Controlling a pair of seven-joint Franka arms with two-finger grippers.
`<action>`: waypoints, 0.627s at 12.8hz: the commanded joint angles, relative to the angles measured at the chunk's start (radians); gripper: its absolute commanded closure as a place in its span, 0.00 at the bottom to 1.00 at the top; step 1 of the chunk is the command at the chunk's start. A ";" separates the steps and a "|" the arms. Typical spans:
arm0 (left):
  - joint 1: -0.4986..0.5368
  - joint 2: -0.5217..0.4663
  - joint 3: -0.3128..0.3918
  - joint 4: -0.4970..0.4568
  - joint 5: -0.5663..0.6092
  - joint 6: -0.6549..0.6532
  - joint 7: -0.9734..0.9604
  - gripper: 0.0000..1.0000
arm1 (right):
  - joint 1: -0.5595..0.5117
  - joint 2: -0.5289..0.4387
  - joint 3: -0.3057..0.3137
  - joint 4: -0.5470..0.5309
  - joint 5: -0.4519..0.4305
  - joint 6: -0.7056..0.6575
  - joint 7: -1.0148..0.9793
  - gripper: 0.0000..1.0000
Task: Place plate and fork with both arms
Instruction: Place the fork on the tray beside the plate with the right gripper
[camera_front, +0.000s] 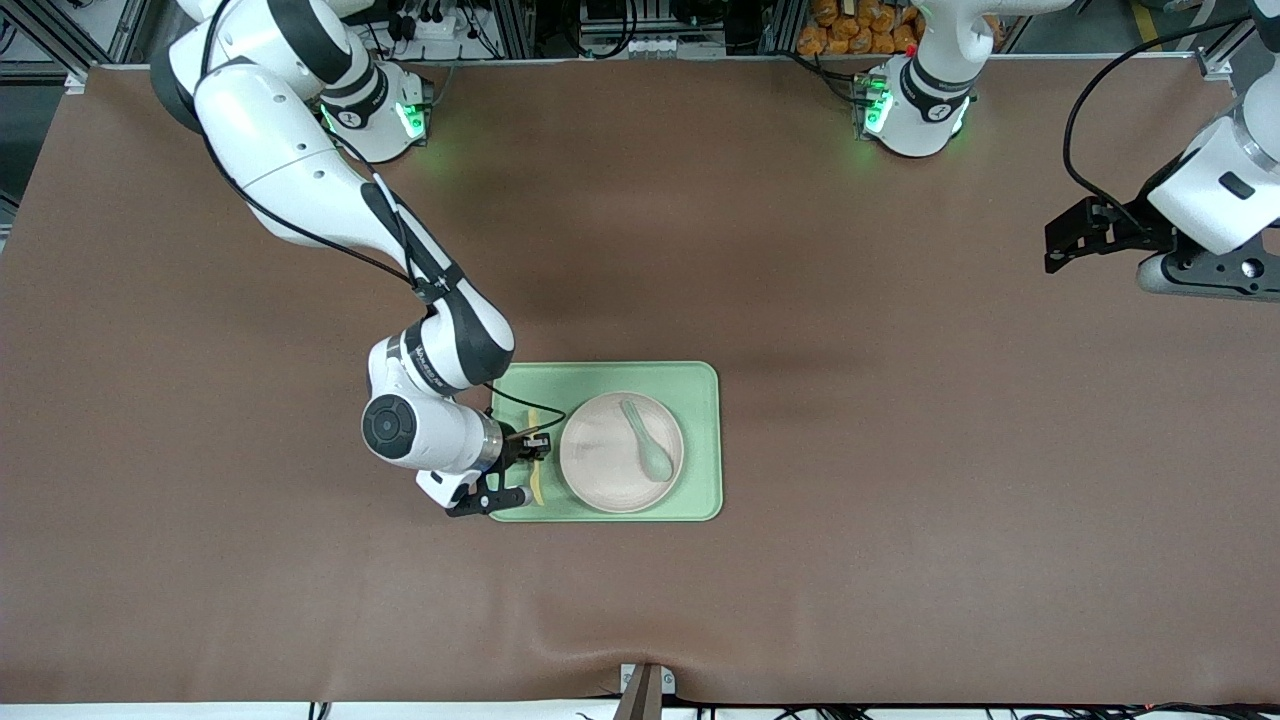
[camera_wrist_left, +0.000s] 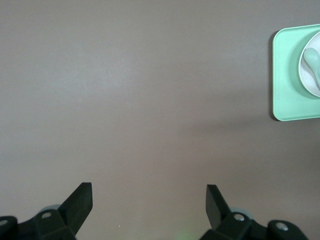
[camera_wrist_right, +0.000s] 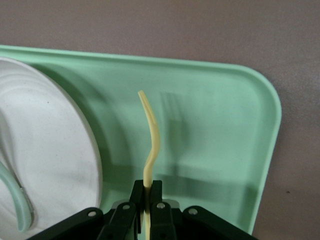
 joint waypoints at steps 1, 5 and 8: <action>0.002 -0.010 -0.002 0.001 -0.016 0.006 0.024 0.00 | -0.012 -0.051 0.012 -0.064 0.007 0.003 0.016 0.96; 0.005 -0.010 -0.001 0.001 -0.031 0.016 0.024 0.00 | -0.020 -0.048 0.012 -0.064 0.007 -0.002 0.006 0.33; 0.008 -0.009 -0.001 0.001 -0.039 0.016 0.024 0.00 | -0.022 -0.053 0.013 -0.031 0.008 -0.008 0.013 0.19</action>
